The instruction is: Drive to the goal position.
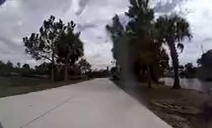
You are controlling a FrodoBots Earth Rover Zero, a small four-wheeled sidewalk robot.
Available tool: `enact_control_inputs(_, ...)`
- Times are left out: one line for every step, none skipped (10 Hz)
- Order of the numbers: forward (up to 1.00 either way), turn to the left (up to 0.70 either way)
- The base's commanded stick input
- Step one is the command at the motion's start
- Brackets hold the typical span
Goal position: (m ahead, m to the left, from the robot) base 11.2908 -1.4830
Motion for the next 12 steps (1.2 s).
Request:
enact_control_inputs(0.59, 0.03)
enact_control_inputs(0.59, 0.09)
enact_control_inputs(0.59, 0.15)
enact_control_inputs(0.59, 0.13)
enact_control_inputs(0.59, 0.1)
enact_control_inputs(0.59, 0.01)
enact_control_inputs(0.59, 0.01)
enact_control_inputs(0.59, 0.01)
enact_control_inputs(0.59, 0.01)
enact_control_inputs(0.59, 0.01)
enact_control_inputs(0.59, 0.01)
enact_control_inputs(0.59, 0.01)
